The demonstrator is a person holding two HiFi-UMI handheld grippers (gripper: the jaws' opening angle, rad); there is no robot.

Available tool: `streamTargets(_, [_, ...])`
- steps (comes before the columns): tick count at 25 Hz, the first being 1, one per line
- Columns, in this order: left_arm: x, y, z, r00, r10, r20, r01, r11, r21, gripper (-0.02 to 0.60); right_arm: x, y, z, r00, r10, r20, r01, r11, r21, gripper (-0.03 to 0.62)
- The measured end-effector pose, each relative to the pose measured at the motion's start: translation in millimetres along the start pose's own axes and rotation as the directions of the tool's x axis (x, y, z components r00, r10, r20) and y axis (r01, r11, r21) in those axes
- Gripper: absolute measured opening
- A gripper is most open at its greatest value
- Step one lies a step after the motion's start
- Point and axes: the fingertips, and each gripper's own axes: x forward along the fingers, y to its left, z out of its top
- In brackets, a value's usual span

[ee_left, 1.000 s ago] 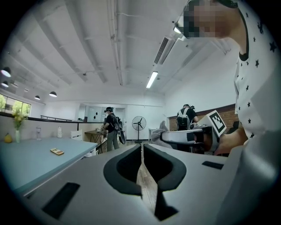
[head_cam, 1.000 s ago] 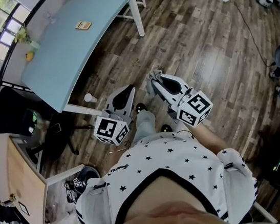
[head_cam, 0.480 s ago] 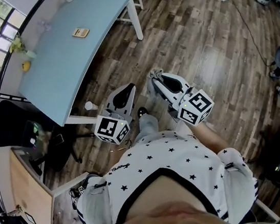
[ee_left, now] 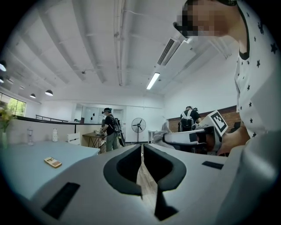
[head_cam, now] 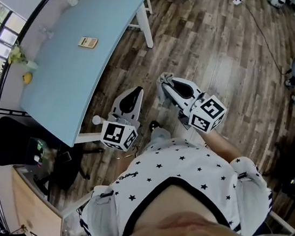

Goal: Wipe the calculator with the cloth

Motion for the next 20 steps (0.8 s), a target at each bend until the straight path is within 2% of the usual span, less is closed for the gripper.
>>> streamTargets(11, [-7, 89, 1, 0.999, 0.047, 0.003, -0.047, 0.999, -0.02, 0.04, 85, 0, -4, 0.999, 0.023, -0.033, -0.023, 1.0, 0.0, 0.049])
streamTargets(20, [-10, 143, 0, 0.999, 0.048, 0.023, -0.047, 0.998, -0.031, 0.04, 138, -5, -8, 0.999, 0.003, -0.045, -0.004, 1.0, -0.011, 0.049])
